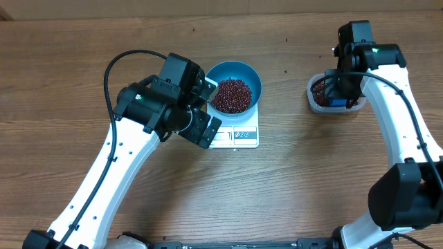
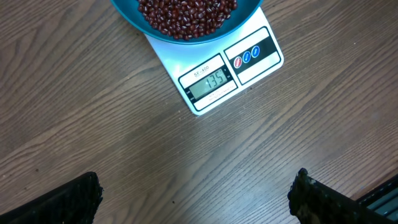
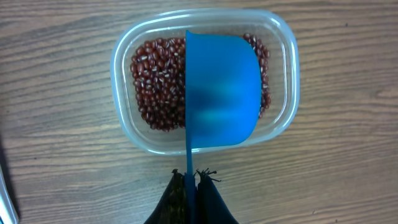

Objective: Scoop item into bowl and weigh 150g on scale
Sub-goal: 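Carry the empty scoop back to the bean tub with the right gripper, then lower the scoop into the red beans again with the right gripper, then drag the blue scoop through the beans and lift it filled, then carry the filled scoop over the teal bowl with the right gripper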

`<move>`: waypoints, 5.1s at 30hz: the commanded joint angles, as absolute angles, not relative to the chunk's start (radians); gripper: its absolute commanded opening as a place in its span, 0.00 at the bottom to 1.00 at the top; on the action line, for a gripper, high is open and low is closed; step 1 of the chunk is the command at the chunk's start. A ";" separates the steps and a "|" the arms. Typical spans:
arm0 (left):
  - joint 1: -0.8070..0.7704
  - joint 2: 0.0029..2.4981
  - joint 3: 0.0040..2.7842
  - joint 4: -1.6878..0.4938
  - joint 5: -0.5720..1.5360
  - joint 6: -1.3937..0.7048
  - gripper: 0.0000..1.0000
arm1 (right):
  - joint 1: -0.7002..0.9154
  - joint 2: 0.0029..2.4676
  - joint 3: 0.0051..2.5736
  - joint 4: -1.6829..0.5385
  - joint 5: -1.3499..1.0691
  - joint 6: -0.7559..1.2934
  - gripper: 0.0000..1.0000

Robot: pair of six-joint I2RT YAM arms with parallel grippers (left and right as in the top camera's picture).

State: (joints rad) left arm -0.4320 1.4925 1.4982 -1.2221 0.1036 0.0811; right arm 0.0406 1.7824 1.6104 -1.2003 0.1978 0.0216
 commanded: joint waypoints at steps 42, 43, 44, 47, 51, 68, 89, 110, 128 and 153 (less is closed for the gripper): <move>-0.439 1.498 1.502 -1.219 0.101 0.078 1.00 | 0.037 1.798 1.555 -1.138 0.026 -0.022 0.04; -0.439 1.498 1.502 -1.219 0.101 0.078 0.99 | 0.037 1.798 1.555 -1.138 0.027 -0.023 0.04; -0.439 1.498 1.502 -1.219 0.101 0.078 0.99 | 0.037 1.798 1.555 -1.138 0.024 -0.023 0.04; -0.439 1.498 1.502 -1.219 0.101 0.078 0.99 | 0.037 1.798 1.555 -1.138 -0.025 -0.023 0.04; -0.439 1.498 1.502 -1.219 0.101 0.078 0.99 | 0.022 1.798 1.555 -1.137 -0.110 -0.023 0.04; -0.439 1.498 1.502 -1.219 0.101 0.078 1.00 | -0.145 1.798 1.555 -1.135 -0.406 -0.027 0.04; -0.439 1.498 1.502 -1.219 0.101 0.078 1.00 | -0.263 1.798 1.555 -1.163 -0.473 -0.035 0.04; -0.439 1.498 1.502 -1.219 0.101 0.078 1.00 | -0.421 1.798 1.555 -1.218 -0.614 -0.081 0.04; -0.439 1.498 1.502 -1.219 0.101 0.078 0.99 | -0.462 1.779 1.560 -1.261 -0.969 -0.192 0.04; -0.439 1.498 1.502 -1.219 0.101 0.078 1.00 | 0.177 1.636 1.639 -0.949 -0.489 -0.089 0.04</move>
State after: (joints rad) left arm -0.4320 1.4925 1.4982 -1.2221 0.1036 0.0811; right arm 0.1356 1.6577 1.6154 -0.9573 -0.6151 -0.0780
